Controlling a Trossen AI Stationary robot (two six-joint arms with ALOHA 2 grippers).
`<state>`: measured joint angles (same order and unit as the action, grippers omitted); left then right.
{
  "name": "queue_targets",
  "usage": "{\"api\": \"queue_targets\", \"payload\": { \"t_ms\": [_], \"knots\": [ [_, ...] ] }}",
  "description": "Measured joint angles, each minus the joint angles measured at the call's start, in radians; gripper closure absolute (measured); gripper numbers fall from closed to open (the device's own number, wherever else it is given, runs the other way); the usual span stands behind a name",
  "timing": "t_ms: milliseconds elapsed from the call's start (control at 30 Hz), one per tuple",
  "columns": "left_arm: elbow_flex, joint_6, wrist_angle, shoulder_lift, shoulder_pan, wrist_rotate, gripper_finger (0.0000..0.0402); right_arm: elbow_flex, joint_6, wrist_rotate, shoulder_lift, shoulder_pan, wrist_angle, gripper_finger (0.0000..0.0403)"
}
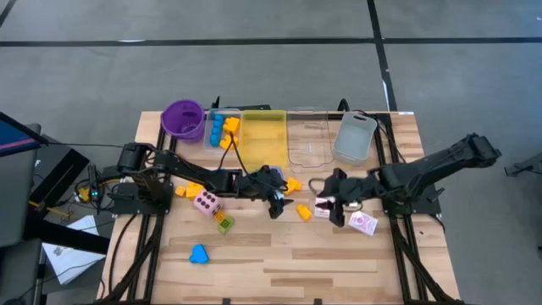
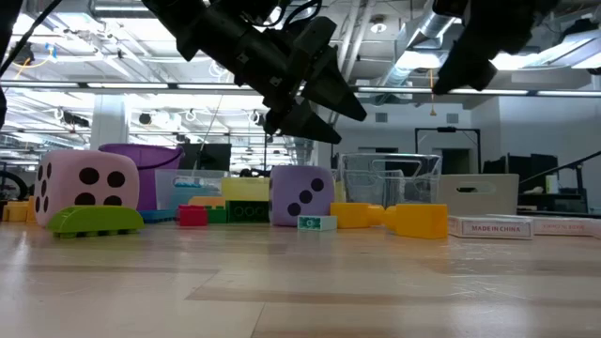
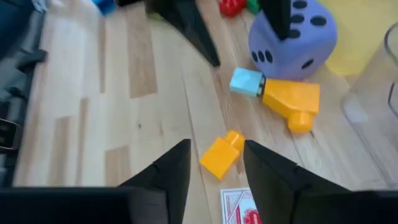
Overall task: Pick & Place Toys
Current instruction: Put the right yellow stud game piece into the left transparent bin
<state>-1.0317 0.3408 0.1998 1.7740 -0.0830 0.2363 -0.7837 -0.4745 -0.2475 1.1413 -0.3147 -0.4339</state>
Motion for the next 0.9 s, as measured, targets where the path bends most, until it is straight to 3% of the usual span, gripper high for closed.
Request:
{"api": "queue_targets", "payload": {
  "t_ms": [167, 367, 667, 800, 900],
  "knots": [
    [-0.001, 0.000, -0.099, -0.045, 0.014, 0.000, 0.0069, 0.000, -0.133, -0.071, 0.063, -0.079, 0.037, 0.0287],
    [0.000, 0.000, -0.255, -0.146, 0.044, 0.002, 0.0069, 0.000, -0.283, -0.074, 0.143, -0.151, 0.157, 0.0290],
    [0.000, -0.103, -0.308, -0.318, 0.089, 0.003, 0.0069, -0.001, -0.616, 0.069, 0.316, -0.156, 0.304, 0.0290],
    [0.000, -0.154, -0.346, -0.392, 0.090, 0.003, 0.0069, -0.009, -0.761, 0.072, 0.387, -0.154, 0.320, 0.0272],
    [0.001, -0.183, -0.361, -0.435, 0.090, 0.003, 0.0069, -0.033, -0.818, 0.109, 0.428, -0.156, 0.322, 0.0234]
  ]
}}
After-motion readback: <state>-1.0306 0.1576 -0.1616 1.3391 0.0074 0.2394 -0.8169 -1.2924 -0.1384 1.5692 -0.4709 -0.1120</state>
